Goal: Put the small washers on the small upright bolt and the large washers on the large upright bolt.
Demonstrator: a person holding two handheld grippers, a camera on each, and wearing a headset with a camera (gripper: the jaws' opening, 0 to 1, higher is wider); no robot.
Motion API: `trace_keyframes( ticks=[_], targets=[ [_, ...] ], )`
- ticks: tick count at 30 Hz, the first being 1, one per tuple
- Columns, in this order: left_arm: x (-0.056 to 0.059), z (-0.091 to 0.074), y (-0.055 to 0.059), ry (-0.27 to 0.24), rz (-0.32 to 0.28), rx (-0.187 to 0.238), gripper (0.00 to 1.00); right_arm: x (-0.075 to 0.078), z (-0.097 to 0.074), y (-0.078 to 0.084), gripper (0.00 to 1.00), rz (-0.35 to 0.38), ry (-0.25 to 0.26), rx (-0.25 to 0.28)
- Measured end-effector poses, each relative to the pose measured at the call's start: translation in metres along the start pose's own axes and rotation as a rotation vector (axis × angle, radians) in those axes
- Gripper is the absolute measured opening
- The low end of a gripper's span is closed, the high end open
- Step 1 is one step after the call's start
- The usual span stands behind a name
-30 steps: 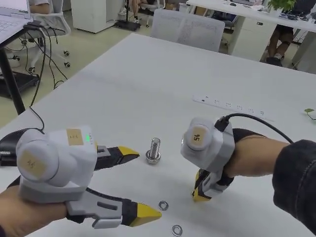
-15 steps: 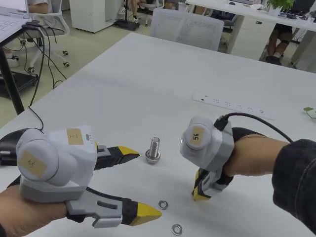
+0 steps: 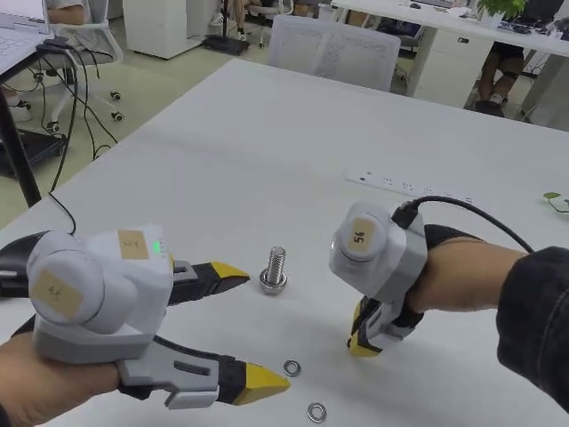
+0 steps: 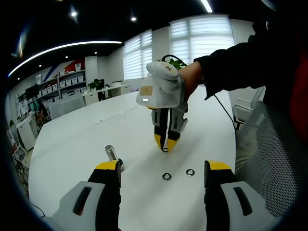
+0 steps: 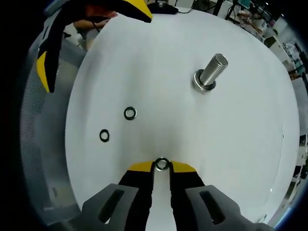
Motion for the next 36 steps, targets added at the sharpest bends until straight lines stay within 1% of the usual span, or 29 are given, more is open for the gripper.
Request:
trace_keyframes(
  ticks=[19, 25, 36],
  targets=[
    [0.001, 0.003, 0.001, 0.015, 0.001, -0.002, 0.70, -0.005, -0.020, 0.023, 0.13, 0.036, 0.020, -0.011],
    [0.002, 0.004, 0.001, 0.022, 0.003, -0.005, 0.70, -0.006, -0.022, 0.033, 0.13, 0.058, 0.020, -0.016],
    [0.002, 0.006, 0.000, 0.027, 0.005, -0.004, 0.69, -0.003, -0.032, 0.054, 0.13, 0.107, 0.038, -0.021]
  ],
)
Point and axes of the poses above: the centre of the closed fingertips' face, and the gripper's own axes: z roughly forward along the fingers, x roughly to its right, y roughly out of its underside, the point moved 7 cm from there along -z, roughly backward along the fingers, and after that the axes turned 9 degrees about -z, right-handed, at the moved point
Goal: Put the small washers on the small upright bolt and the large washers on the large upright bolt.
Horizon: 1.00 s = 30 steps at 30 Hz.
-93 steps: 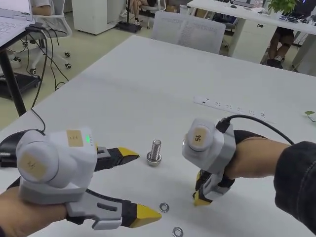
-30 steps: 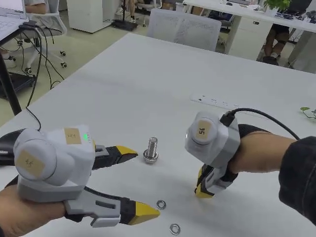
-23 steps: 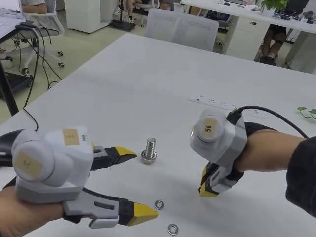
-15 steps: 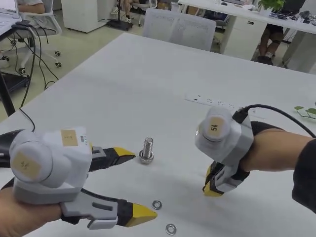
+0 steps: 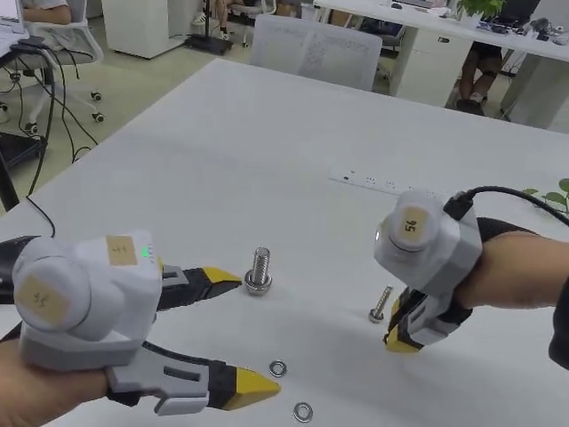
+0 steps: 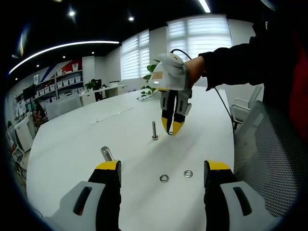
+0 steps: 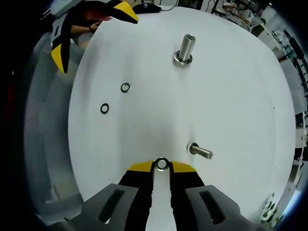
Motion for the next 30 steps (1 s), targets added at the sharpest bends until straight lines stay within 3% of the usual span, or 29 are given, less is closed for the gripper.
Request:
trace_keyframes(
  ticks=[17, 30],
  targets=[
    [0.001, 0.002, 0.000, 0.000, -0.003, -0.003, 0.70, 0.022, -0.033, 0.017, 0.13, 0.067, 0.078, 0.035],
    [0.000, 0.004, 0.002, 0.004, -0.010, -0.008, 0.70, 0.027, -0.048, 0.004, 0.13, 0.041, 0.115, 0.060]
  ],
)
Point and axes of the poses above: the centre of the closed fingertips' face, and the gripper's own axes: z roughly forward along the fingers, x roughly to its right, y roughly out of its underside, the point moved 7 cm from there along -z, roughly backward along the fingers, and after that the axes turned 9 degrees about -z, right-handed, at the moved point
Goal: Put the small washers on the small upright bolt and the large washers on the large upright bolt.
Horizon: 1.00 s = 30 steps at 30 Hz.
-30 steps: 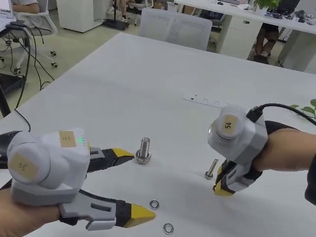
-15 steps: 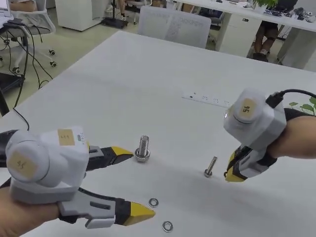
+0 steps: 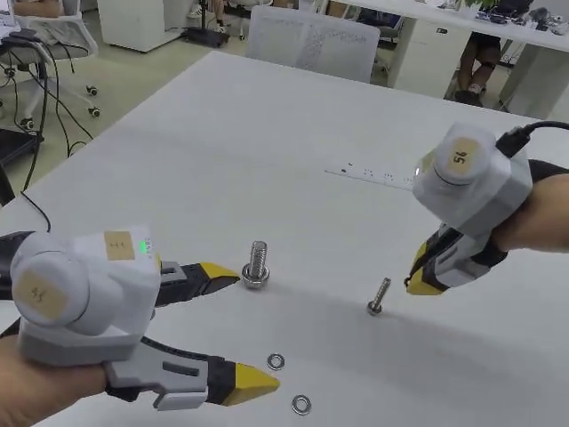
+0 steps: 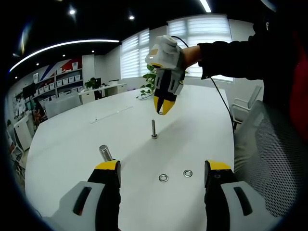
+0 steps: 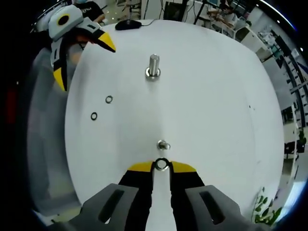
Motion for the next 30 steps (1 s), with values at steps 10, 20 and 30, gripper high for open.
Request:
trace_keyframes(
  ticks=[10, 20, 30],
  targets=[
    [-0.001, -0.001, 0.002, -0.002, -0.007, 0.001, 0.71, 0.005, 0.006, -0.008, 0.13, -0.030, -0.005, 0.001],
    [-0.002, 0.000, 0.003, -0.005, -0.013, -0.002, 0.71, 0.009, 0.013, -0.014, 0.13, -0.044, -0.016, 0.006],
    [-0.005, 0.002, 0.005, -0.003, -0.019, -0.008, 0.71, 0.013, 0.020, -0.012, 0.14, -0.047, -0.029, -0.003]
  ],
)
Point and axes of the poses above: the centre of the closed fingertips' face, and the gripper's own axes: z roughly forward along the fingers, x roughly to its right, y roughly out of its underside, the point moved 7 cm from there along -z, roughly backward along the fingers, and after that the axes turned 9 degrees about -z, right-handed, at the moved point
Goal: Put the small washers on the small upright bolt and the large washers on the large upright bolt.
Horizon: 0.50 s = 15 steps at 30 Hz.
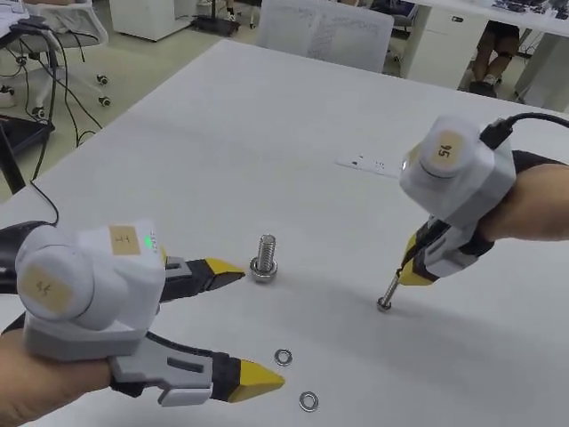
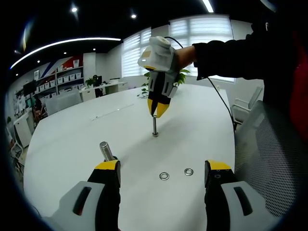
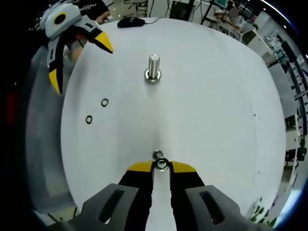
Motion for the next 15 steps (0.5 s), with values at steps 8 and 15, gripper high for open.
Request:
trace_keyframes(
  ticks=[8, 15],
  targets=[
    [-0.002, 0.001, 0.002, -0.001, -0.004, -0.005, 0.70, 0.000, 0.005, -0.001, 0.14, -0.001, -0.008, 0.001],
    [-0.001, 0.002, 0.003, 0.000, -0.005, -0.009, 0.70, 0.000, 0.011, 0.001, 0.14, 0.003, -0.017, 0.004]
  ],
)
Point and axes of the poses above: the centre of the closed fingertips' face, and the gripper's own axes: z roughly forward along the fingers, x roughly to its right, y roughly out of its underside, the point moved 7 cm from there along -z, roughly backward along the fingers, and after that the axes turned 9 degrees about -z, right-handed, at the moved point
